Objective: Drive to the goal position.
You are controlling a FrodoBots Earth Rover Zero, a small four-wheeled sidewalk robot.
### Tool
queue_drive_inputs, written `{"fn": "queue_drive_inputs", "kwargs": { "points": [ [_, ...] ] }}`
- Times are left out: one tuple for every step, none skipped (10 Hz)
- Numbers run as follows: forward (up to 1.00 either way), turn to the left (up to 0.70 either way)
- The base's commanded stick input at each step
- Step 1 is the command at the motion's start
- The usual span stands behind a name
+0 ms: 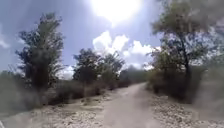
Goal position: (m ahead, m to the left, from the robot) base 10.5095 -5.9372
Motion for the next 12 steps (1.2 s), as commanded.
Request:
{"fn": "queue_drive_inputs", "kwargs": {
  "points": [
    [0.7,0.0],
    [0.7,0.0],
    [0.7,0.0],
    [0.7,0.0],
    [0.7,0.0],
    [0.7,0.0],
    [0.7,0.0],
    [0.7,0.0],
    [0.7,0.0],
    [0.7,0.0],
    [0.7,0.0],
    [0.7,0.0]
  ]
}}
